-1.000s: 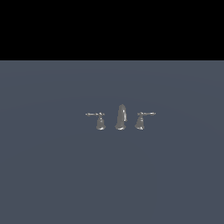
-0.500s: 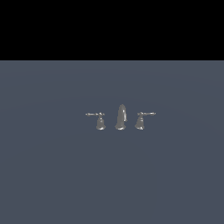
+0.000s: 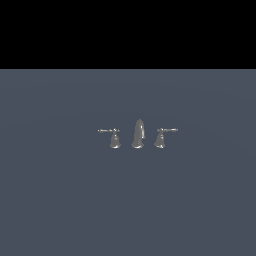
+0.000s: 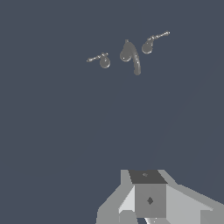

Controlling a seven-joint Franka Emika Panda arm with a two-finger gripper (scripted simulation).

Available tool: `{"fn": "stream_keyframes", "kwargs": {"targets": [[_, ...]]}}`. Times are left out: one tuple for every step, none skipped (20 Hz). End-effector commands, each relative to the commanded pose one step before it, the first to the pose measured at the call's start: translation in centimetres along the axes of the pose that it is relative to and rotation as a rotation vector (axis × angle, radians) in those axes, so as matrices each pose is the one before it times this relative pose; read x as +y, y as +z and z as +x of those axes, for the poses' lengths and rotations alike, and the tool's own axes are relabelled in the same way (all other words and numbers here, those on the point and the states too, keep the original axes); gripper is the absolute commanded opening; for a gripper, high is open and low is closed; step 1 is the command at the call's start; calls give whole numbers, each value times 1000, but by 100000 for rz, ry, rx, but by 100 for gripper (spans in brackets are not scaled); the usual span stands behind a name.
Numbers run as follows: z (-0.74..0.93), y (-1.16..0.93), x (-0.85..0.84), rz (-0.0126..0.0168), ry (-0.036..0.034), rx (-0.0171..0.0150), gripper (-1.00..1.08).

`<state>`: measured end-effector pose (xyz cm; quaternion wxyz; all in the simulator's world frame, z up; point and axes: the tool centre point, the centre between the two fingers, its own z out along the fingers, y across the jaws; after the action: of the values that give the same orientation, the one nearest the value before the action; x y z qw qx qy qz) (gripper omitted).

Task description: Turn on the faucet by rotating a designated handle.

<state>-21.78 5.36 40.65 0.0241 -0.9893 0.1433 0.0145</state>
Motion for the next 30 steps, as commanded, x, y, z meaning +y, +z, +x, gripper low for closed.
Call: {"fn": "stream_keyframes", "kwargs": {"targets": [[626, 1461, -1090, 24, 5515, 218, -100], [257, 578, -443, -1, 2175, 89, -100], [257, 578, -444, 0, 2176, 88, -100], [258, 579, -445, 2, 2175, 88, -100], [259, 579, -446, 3, 2174, 87, -100], [259, 578, -446, 4, 2171, 86, -100], [260, 578, -447, 6, 2168, 85, -100], [260, 577, -447, 7, 2162, 84, -100], [260, 575, -446, 9, 2155, 83, -100], [260, 573, -445, 10, 2147, 82, -100], [259, 570, -444, 11, 2136, 81, -100], [259, 567, -442, 12, 2125, 80, -100], [258, 564, -440, 13, 2112, 78, -100], [258, 560, -437, 14, 2097, 77, -100], [256, 555, -434, 14, 2080, 76, -100], [255, 550, -430, 14, 2063, 75, -100], [254, 545, -427, 15, 2044, 74, -100], [252, 539, -423, 14, 2024, 74, -100], [251, 533, -418, 14, 2003, 73, -100], [249, 527, -414, 13, 1981, 73, -100], [247, 521, -409, 13, 1960, 73, -100], [245, 515, -404, 11, 1937, 73, -100], [244, 509, -399, 10, 1916, 73, -100], [242, 503, -394, 8, 1893, 74, -100], [241, 497, -389, 6, 1874, 75, -100], [239, 492, -385, 4, 1854, 76, -100], [238, 487, -381, 2, 1836, 78, -100], [238, 482, -376, -1, 1820, 79, -100], [237, 478, -373, -4, 1805, 82, -100], [236, 475, -370, -7, 1793, 84, -100]]}}
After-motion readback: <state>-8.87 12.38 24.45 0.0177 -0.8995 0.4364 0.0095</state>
